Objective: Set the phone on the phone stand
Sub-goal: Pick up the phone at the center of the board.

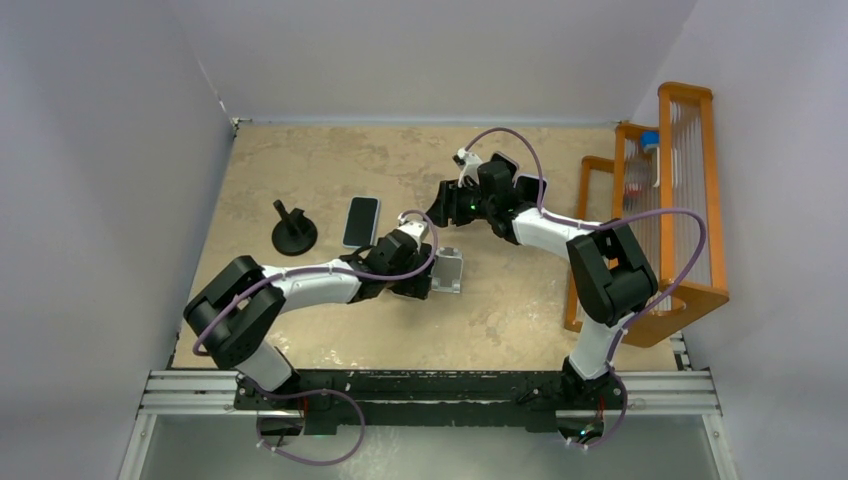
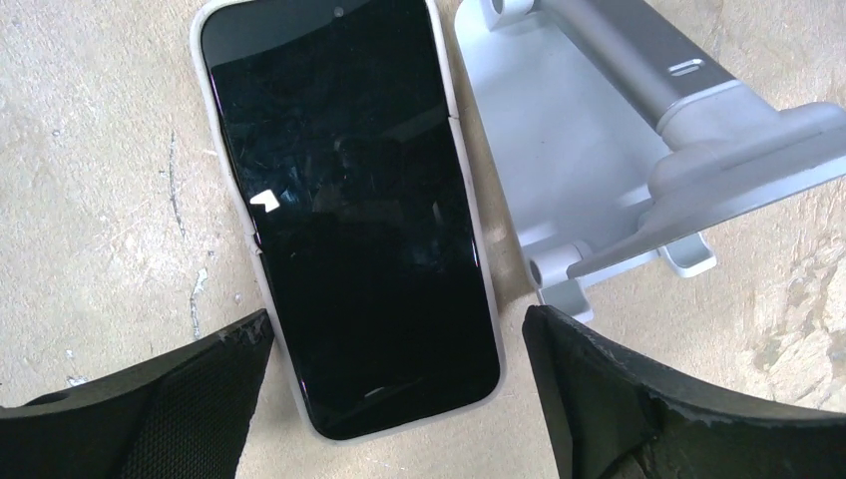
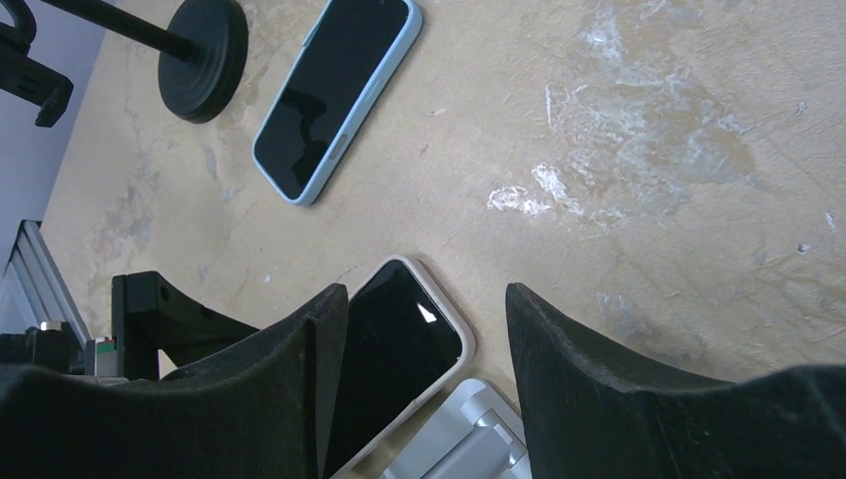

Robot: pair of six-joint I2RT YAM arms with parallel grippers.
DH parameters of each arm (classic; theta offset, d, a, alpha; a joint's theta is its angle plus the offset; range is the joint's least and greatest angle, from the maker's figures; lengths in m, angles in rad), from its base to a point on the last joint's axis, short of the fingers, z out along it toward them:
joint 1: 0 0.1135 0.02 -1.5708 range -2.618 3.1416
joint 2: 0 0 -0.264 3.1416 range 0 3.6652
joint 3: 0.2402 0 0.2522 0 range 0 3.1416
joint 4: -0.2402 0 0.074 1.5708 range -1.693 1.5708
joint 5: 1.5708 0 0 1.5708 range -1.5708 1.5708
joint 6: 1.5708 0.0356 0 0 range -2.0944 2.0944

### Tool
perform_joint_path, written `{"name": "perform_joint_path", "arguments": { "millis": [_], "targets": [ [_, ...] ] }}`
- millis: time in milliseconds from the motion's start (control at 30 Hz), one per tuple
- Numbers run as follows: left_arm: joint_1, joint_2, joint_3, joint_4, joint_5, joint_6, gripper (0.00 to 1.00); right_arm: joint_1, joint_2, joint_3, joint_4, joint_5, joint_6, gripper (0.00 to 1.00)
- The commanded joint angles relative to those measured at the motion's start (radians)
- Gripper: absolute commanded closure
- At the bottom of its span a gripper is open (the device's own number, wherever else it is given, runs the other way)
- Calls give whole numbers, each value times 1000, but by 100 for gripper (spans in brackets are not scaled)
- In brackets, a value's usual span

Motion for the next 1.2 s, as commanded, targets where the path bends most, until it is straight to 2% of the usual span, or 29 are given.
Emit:
{"name": "perform_joint_path", "arguments": {
  "millis": [0, 400, 733, 1033, 1167],
  "targets": [
    [-1, 65, -14, -44, 39, -22, 4, -3, -47, -5, 22, -23, -14, 38],
    [-37, 161, -20, -133, -122, -104, 4, -6, -46, -1, 24, -19, -8, 38],
    [-54, 196, -37, -164, -124, -142, 8, -12, -51, -5, 21, -21, -8, 38],
    [-75, 245, -51, -157, -76, -174, 17, -17, -58, -9, 25, -23, -4, 39],
    [-85, 273, -53, -157, -67, -187, 30, -23, -63, -14, 27, -23, -2, 39]
  ]
}}
